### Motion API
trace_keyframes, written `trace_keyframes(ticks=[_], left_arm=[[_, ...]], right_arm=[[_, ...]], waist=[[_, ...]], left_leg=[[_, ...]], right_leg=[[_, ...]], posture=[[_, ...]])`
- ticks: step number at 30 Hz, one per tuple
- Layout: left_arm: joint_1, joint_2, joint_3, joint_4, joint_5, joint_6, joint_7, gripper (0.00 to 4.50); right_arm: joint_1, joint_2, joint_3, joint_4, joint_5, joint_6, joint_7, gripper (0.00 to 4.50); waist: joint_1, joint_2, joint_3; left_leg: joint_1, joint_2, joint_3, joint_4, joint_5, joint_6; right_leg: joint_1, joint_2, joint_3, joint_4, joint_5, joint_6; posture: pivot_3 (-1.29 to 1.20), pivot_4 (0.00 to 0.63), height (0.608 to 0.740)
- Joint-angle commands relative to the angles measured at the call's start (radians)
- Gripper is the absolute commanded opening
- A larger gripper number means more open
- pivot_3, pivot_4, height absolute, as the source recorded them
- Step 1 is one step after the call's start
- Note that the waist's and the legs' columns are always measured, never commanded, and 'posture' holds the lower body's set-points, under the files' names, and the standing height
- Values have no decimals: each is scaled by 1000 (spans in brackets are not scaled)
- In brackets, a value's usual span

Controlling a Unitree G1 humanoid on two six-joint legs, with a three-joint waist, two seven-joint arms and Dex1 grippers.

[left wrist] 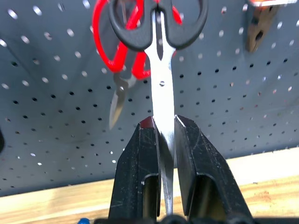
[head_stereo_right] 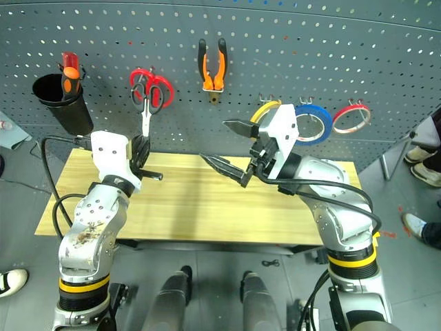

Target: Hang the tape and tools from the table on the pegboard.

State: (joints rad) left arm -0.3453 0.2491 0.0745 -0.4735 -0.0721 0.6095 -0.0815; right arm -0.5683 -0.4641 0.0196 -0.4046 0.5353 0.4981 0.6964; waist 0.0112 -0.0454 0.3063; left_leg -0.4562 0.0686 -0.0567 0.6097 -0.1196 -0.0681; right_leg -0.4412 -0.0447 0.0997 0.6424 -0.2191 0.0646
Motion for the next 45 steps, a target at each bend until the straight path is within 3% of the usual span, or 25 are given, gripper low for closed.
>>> trace_keyframes(ticks=[1,6,7,12,18,27,36,42,45], left_arm=[[-4,9,1,-15,9,-29,-9,1922],[63,5,14,-31,6,-15,-9,4337],[79,8,18,-25,8,-19,-9,4430],[124,61,55,65,7,-69,-51,4430],[142,188,99,299,13,-192,-136,4430],[-89,339,50,750,48,-250,-254,4430],[-346,332,2,1327,69,-391,-369,4430],[-432,313,5,1514,69,-411,-370,4430],[-445,303,15,1570,58,-416,-386,3655]], right_arm=[[-1,-5,-25,-44,24,0,-2,4500],[9,-3,-13,-49,23,2,2,4500],[13,-3,-8,-49,21,1,6,4500],[7,17,27,-46,14,-5,12,4500],[-114,171,103,19,-7,-18,-35,4500],[-61,184,302,146,-181,-66,25,4500],[-104,214,344,133,-227,10,15,4500],[-102,202,327,109,-229,52,12,4500],[-97,194,318,101,-225,69,13,4500]], waist=[[0,0,0],[-2,0,0],[-1,0,0],[-2,0,0],[-16,1,0],[14,3,2],[1,3,3],[0,3,9],[0,3,16]], left_leg=[[0,0,0,0,0,0],[0,0,0,0,0,0],[0,0,0,0,0,0],[0,0,0,0,0,0],[2,1,0,-1,0,0],[0,1,0,-2,0,0],[-2,2,0,-4,0,0],[-5,1,0,-4,0,0],[-5,1,0,-3,0,0]], right_leg=[[0,0,0,0,0,0],[0,0,0,0,1,-2],[0,0,0,0,1,-3],[0,0,0,0,1,-1],[-1,1,0,3,-1,-1],[-3,0,-2,3,-3,-1],[-7,1,-2,5,-4,-3],[-11,1,-2,6,-4,-2],[-11,1,-2,6,-4,-2]], posture=[[96,244,740],[100,254,740],[101,256,740],[103,271,740],[105,295,740],[132,333,740],[103,356,740],[90,377,740],[80,385,740]])
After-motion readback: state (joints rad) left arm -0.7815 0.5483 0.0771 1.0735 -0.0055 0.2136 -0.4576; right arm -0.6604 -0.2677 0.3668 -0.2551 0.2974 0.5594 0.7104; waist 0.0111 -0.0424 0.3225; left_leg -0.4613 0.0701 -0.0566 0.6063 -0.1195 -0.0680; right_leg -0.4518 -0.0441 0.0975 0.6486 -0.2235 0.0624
